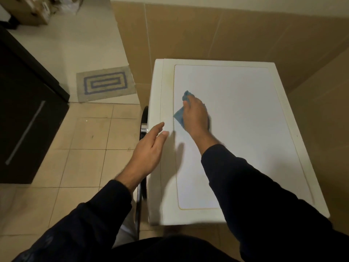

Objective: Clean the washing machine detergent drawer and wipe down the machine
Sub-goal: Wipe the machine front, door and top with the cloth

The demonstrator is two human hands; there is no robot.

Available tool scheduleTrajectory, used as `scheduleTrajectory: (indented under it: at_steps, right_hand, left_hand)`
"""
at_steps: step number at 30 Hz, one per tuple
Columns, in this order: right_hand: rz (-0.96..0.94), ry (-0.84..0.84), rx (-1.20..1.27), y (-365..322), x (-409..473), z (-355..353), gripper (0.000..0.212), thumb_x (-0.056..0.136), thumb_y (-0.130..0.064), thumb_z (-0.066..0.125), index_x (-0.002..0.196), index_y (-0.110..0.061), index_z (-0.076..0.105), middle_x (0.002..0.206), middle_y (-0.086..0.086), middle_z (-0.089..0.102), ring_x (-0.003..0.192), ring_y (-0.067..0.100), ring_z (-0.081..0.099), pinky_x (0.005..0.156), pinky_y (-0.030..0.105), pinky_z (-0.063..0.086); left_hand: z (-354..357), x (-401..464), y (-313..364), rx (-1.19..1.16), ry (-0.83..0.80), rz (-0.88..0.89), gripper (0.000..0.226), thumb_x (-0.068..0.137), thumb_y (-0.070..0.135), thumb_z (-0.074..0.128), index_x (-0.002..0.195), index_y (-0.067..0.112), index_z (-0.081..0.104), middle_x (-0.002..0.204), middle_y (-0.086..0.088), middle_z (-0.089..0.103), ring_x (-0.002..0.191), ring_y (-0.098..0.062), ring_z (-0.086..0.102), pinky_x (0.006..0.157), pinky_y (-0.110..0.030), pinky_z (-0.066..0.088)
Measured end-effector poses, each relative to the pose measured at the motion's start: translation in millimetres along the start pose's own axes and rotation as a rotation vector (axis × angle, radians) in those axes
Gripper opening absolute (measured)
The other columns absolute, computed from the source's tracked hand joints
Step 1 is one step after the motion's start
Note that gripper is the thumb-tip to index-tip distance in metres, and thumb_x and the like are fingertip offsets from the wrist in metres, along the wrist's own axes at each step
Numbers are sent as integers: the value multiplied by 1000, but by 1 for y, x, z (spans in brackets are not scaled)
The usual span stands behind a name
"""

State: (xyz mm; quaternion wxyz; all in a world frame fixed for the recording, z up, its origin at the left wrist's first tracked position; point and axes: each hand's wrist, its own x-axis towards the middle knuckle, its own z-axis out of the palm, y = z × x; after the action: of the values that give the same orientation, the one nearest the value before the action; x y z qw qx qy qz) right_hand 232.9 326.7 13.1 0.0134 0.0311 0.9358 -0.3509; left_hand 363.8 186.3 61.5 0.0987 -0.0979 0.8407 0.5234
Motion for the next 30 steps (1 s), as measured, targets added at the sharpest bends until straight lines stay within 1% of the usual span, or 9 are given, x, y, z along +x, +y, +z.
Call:
scheduleTrajectory:
  at_steps: [3,6,9,11,14,21,23,26,30]
  right_hand:
    - [-158,-92,-139,3,-19,-12,41,102,-25,44,142,-15,48,144,10,47,130,29,45,106,39,36]
    - [-359,-241,-457,23,-45,-5,57,100,-27,50,153,-28,31,163,8,17,148,31,18,120,45,18]
    - [-314,-182,-435,33,-63,0,65,101,-45,43,157,-31,13,166,3,5,152,28,3,123,49,6]
    - [-318,-167,-438,33,-68,4,64,102,-44,36,158,-28,8,166,3,-1,152,26,-4,123,49,1]
    - [-319,-209,-582,37,-59,18,74,101,-40,44,157,-30,-2,165,5,-15,150,28,-17,122,50,-4]
    - [-201,-230,-714,27,-30,43,100,89,-48,59,156,-23,-11,164,8,-15,150,30,-17,120,56,-3]
    - [-167,-212,-701,19,-13,45,92,93,-47,54,157,-24,-8,165,6,-13,150,30,-16,120,56,-4]
    - [-129,-181,-643,5,19,47,62,104,-43,25,157,-27,-3,165,3,-11,151,27,-13,120,54,-3]
    - [-114,-150,-632,0,42,49,57,105,-40,19,157,-28,1,166,3,-7,152,26,-9,121,53,-1]
  left_hand:
    - [10,-6,6,1,-7,5,45,105,36,37,148,24,39,150,7,44,137,-6,37,111,-24,27]
    - [18,-10,11,21,-3,25,47,103,40,38,147,24,41,149,9,45,133,-1,39,108,-22,28]
    - [23,-11,16,39,-8,43,44,104,34,38,147,24,42,145,10,48,124,6,37,101,-16,27]
    - [26,-11,17,48,-12,43,43,104,34,38,146,23,44,142,12,49,123,7,38,100,-12,27]
    - [26,-7,14,63,-28,36,39,104,35,38,140,25,51,127,21,50,116,10,40,87,3,25]
    - [9,37,7,69,-56,15,39,105,34,36,139,23,51,122,22,47,105,16,42,79,9,26]
    - [6,51,7,62,-58,21,39,105,32,36,139,22,52,122,21,48,101,20,42,78,11,25]
    - [0,70,4,79,-64,33,39,105,32,36,139,21,52,124,20,50,104,18,44,80,11,22]
    - [-3,86,2,98,-73,45,41,106,34,35,141,20,50,129,17,51,115,8,39,90,0,26]
